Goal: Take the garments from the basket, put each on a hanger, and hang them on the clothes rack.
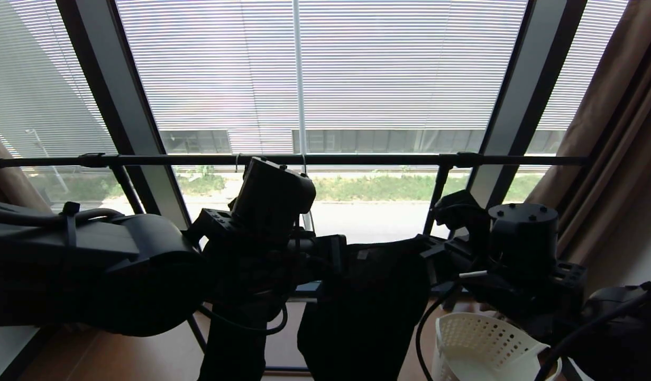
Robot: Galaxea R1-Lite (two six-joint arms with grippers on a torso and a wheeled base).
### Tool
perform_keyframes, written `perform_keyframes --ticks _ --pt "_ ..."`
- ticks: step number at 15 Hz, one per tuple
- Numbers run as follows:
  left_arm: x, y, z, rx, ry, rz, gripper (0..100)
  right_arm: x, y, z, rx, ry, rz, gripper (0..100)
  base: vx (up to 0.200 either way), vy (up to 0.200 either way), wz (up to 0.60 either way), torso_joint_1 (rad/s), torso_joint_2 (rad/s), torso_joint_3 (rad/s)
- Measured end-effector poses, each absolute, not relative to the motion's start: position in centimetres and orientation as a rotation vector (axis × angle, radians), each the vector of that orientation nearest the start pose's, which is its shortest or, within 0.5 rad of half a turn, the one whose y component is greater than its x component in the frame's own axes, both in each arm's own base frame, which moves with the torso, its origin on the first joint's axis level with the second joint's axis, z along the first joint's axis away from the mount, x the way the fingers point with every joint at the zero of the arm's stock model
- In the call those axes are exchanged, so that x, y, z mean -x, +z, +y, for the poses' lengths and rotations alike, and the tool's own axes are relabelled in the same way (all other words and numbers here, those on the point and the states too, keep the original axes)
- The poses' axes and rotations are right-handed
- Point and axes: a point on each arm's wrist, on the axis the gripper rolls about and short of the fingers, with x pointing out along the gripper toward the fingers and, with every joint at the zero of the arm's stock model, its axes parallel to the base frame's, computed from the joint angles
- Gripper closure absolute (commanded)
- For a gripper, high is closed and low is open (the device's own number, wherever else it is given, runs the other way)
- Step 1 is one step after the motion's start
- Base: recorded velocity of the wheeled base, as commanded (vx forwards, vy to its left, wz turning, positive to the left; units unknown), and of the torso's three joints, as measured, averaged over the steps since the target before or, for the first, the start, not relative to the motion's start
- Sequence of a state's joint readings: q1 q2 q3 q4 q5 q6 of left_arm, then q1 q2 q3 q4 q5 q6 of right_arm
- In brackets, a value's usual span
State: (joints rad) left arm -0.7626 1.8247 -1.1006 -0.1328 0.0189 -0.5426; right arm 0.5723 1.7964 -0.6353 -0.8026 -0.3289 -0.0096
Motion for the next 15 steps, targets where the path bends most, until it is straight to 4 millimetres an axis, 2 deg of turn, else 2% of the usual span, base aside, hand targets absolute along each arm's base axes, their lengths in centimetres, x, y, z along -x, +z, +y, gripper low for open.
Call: perform_keyframes --ticks 3,6,10,13,15 --pt "-25.0 16.1 -22.4 0.239 -0.536 0.768 100 -24.9 15.7 14.6 0.152 0.210 0.290 100 0.000 0.000 0.00 0.000 0.00 0.000" --pt "-25.3 15.8 -22.0 0.205 -0.538 0.762 100 -23.7 17.4 14.7 0.159 0.216 0.264 100 0.000 0.000 0.00 0.000 0.00 0.000" --pt "-25.5 16.2 -22.1 0.180 -0.562 0.717 100 -22.8 18.0 14.9 0.296 0.189 0.308 100 0.000 0.000 0.00 0.000 0.00 0.000" --pt "-25.6 16.9 -22.1 0.166 -0.576 0.687 100 -22.9 19.3 15.0 0.384 0.151 0.393 100 0.000 0.000 0.00 0.000 0.00 0.000" --pt "-25.7 17.6 -21.9 0.148 -0.586 0.655 100 -23.1 20.9 15.4 0.422 0.116 0.420 100 0.000 0.000 0.00 0.000 0.00 0.000"
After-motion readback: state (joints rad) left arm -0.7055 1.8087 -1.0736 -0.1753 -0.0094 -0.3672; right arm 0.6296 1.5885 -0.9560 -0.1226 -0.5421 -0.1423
